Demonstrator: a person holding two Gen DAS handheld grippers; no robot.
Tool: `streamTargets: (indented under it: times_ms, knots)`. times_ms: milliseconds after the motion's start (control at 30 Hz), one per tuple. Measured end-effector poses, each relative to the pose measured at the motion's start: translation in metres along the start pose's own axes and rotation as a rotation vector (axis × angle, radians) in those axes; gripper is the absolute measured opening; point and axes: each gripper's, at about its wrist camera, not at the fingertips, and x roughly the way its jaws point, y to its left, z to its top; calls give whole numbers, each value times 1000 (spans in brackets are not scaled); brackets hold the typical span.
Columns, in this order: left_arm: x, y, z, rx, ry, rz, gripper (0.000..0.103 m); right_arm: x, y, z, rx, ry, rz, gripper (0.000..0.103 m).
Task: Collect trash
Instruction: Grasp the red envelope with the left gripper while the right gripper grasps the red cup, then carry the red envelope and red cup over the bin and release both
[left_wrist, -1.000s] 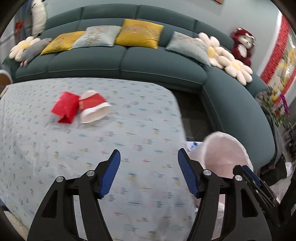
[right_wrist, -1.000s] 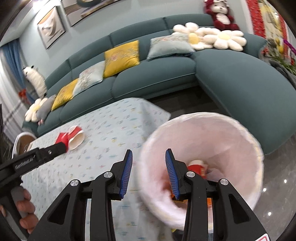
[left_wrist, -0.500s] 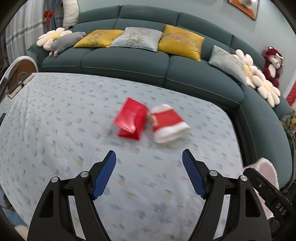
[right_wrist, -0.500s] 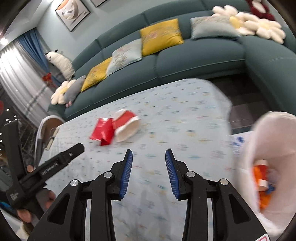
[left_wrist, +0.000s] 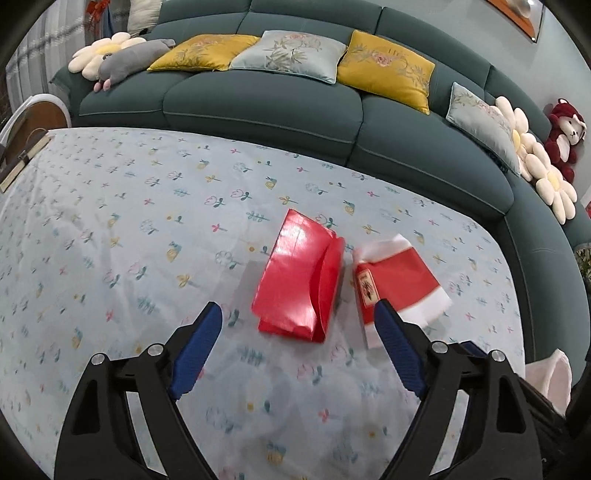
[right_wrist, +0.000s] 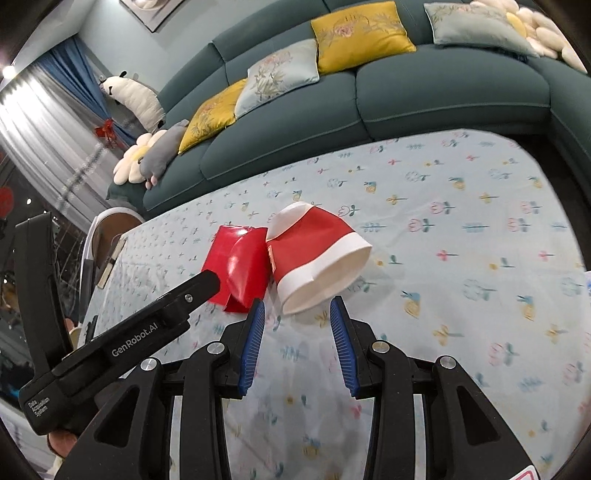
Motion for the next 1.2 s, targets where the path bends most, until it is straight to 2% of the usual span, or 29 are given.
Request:
streamTargets:
  times_ms: [67,233,367,400,500,600,633,767,933,1200]
  knots:
    - [10,0,4,5,9,4,77,10,-4,4,15,7,7,36]
    - [30,1,10,0,46,-35,57,28,-11,10,44,22,29,36]
    - [38,-2,8,26,60,-54,31,39,-14,13,59,34,49,36]
    - [38,-2,7,25,59,-69,22,42,-14,14,62,34,58,34]
    - [36,-2,5,24,53,-86,8,48,-13,13,65,46,89,19]
    - [30,-5,3,30,48,-96,1,45,-6,12,47,36,92,5]
    - [26,-7,2,34,44,-95,1,40,-5,11,43,23,86,4]
    - [6,-13,-1,37,21,-109,0,15,-6,11,47,-23,80,4]
    - [-27,-34,-8,61,-7,-141,0,-37,-17,5,50,-85,63,4]
    - [-90,-107,-34,159,-49,-222,0,-142,-41,-15,20,-225,-30,4]
